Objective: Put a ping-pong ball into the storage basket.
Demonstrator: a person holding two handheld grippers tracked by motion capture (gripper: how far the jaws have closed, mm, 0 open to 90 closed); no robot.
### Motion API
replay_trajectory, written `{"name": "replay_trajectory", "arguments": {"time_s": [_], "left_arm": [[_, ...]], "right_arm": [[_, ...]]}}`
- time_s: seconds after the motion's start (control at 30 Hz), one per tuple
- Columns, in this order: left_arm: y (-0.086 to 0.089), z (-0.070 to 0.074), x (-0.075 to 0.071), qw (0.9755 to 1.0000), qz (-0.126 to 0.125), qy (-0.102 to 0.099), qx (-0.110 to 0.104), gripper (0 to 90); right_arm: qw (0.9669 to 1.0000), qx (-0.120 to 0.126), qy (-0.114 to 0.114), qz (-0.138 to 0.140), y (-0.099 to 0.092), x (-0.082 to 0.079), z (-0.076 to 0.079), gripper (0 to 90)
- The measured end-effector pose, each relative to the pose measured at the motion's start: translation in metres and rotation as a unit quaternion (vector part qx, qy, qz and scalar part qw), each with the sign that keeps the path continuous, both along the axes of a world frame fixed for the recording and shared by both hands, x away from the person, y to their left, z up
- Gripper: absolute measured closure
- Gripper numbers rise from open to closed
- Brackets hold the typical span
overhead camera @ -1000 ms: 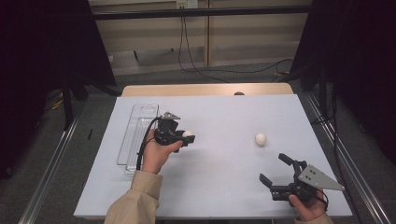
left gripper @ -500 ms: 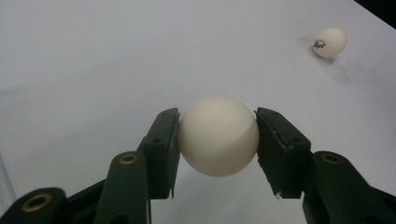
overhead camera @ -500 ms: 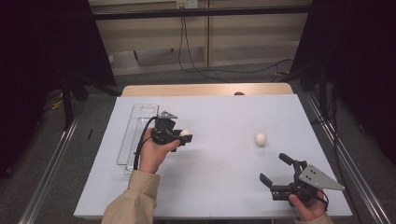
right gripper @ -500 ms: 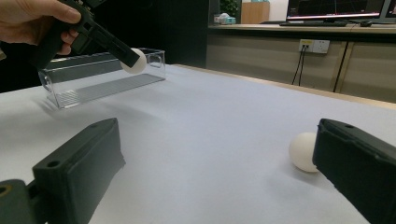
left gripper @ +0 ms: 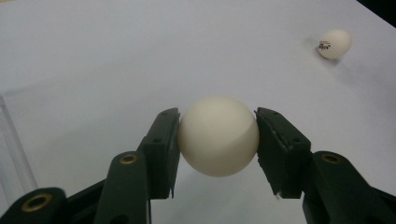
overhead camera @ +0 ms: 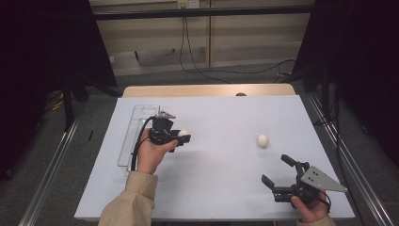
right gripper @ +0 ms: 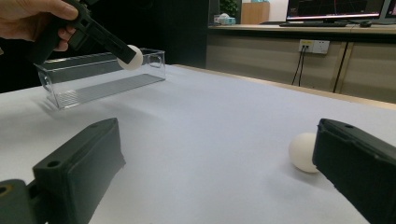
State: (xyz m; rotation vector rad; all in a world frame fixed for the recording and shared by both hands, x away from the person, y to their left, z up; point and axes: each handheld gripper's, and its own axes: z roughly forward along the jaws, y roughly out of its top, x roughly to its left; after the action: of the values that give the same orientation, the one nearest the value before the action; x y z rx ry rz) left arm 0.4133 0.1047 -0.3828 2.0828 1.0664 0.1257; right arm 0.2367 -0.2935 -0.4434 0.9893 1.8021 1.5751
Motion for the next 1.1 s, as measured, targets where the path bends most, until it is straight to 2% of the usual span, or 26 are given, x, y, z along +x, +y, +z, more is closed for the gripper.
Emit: {"name": "replay_trajectory", "arguments": {"time_s": [0.63, 1.1], "left_arm": [[0.008, 0.003, 0.001, 1.0, 0.001, 0.001, 0.004, 51.2], [0.013, 0.006, 0.002, 0.9999, 0.011, -0.001, 0.004, 51.2]], "right_arm": [[1.0, 0.0, -0.001, 0.0, 0.0, 0.0, 0.0, 1.1], [1.0, 0.001, -0.002, -0.001, 0.0, 0.0, 0.0, 1.1]]}}
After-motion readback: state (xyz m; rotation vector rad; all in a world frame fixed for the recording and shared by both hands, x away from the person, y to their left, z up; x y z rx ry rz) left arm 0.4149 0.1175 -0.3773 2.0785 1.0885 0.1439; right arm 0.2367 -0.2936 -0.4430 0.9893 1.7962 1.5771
